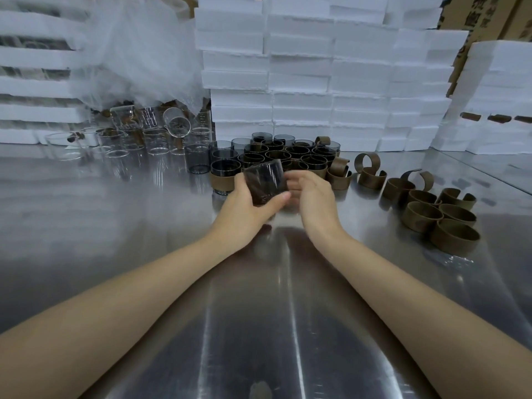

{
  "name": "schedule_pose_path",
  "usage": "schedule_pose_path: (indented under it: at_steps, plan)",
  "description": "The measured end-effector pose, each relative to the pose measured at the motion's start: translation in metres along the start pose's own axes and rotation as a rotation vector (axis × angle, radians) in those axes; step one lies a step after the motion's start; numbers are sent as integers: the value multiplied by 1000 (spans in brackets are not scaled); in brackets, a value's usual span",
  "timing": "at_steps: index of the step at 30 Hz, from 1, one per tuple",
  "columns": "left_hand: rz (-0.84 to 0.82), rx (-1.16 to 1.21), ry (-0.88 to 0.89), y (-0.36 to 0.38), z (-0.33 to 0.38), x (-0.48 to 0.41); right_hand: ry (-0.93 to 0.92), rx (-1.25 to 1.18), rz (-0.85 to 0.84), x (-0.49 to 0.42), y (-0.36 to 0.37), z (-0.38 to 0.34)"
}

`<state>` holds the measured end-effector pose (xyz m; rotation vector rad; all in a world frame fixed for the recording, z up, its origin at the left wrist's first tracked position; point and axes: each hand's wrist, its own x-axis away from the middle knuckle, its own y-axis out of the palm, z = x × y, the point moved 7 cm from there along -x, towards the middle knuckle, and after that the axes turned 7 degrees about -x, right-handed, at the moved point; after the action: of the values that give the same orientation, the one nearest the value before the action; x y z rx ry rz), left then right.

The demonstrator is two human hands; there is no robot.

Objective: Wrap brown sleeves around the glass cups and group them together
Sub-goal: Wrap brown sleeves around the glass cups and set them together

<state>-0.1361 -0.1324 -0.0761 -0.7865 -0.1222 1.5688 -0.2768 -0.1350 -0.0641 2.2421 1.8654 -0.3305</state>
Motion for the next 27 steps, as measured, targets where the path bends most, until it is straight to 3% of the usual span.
schedule_pose_path:
  at_steps: [3, 7, 12, 15, 18, 22, 24, 27]
  plan:
    - [-83, -195, 100, 11, 9, 8, 229, -339, 12, 9, 14, 10]
    - [-162, -198, 162, 20, 16, 15, 279, -434, 61, 11, 5, 15]
    - [-221, -159, 215, 23, 17, 15, 340, -611, -239, 8, 17, 12]
    - [-248, 1, 286, 21, 26, 15, 308, -703, -400, 7, 26, 9]
    - [-278, 276, 271, 23, 24, 13, 316, -664, -474, 7, 34, 11]
    - [-163, 578, 78, 19, 10, 0, 263, -449, -338, 6, 34, 20]
    - [-94, 662, -50, 16, 3, -8, 174, -368, -320, 6, 33, 17]
    - [-80, 673, -104, 13, 0, -10, 65, -297, -308, 6, 28, 10]
